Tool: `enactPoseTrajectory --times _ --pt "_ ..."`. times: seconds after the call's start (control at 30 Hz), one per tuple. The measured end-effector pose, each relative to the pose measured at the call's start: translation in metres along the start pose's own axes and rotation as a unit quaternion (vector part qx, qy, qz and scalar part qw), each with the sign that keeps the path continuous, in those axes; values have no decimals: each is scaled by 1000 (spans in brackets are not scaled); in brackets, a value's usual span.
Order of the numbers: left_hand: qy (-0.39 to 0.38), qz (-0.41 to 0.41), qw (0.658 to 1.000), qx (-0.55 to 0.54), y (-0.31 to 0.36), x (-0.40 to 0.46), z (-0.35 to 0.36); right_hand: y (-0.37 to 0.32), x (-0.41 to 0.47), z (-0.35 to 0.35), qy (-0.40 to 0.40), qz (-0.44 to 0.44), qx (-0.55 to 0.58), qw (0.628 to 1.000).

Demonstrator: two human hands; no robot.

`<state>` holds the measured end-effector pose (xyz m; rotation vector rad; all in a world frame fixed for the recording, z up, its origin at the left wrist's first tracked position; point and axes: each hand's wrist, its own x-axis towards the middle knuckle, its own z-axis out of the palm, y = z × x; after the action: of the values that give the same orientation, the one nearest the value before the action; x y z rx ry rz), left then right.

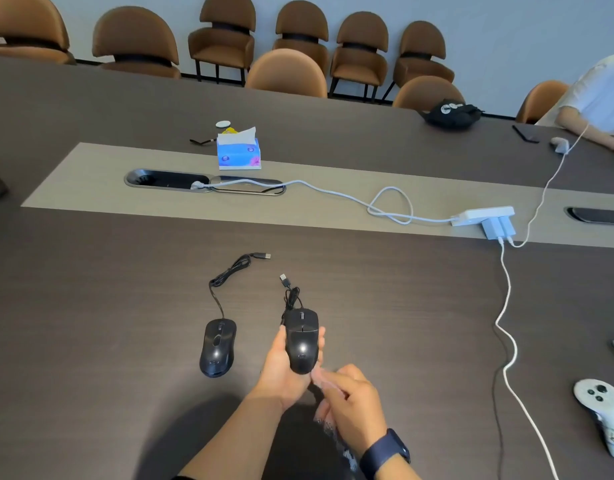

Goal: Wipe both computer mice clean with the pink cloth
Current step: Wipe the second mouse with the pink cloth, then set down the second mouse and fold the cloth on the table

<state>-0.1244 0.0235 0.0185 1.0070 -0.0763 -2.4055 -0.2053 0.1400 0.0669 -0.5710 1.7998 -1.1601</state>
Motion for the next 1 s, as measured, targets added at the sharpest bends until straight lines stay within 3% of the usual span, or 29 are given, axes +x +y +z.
enactPoseTrajectory --times 0.13,0.23,0.3,0.37,0.5,0.77,1.0 --pt "55 35 988 141 2 6 -17 -2 15 -19 77 23 127 989" --pt "126 51 969 205 1 10 -24 -9 22 -29 50 73 261 961" --pt "193 76 941 268 -2 13 -24 -13 23 -32 21 100 319 942" --pt "235 115 891 370 -4 12 -21 -14 26 -34 6 114 342 933" --pt "272 162 821 474 -7 9 -16 -9 32 -39 47 87 286 953" --pt "301 155 765 547 -5 23 -18 -15 35 -50 80 43 211 973" --pt "362 168 664 632 -14 23 -14 -9 42 -48 122 13 117 986"
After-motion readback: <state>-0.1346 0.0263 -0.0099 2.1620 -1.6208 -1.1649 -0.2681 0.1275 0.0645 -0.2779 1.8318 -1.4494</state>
